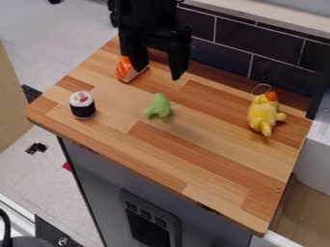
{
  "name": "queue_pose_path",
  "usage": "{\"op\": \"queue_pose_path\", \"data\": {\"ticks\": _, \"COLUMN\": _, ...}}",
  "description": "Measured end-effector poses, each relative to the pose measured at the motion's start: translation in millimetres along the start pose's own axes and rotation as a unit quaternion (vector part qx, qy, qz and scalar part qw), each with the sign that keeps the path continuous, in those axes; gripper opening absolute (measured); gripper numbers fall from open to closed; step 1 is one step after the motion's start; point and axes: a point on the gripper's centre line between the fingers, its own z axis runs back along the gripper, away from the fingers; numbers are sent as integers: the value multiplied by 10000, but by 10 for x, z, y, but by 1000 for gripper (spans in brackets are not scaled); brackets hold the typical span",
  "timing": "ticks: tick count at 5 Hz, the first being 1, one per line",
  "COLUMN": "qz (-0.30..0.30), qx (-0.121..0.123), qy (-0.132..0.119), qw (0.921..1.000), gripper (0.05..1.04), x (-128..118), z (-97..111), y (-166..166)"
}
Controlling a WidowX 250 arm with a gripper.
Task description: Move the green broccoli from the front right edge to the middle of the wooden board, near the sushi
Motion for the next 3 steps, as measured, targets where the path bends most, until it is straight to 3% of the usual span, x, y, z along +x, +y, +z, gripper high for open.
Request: {"op": "queue_pose_path", "data": {"ticks": 3, "qz": -215, "qx": 545, "qy": 40, "qw": 9983, "gripper": 1000, "x": 54, "z": -90, "y": -159}}
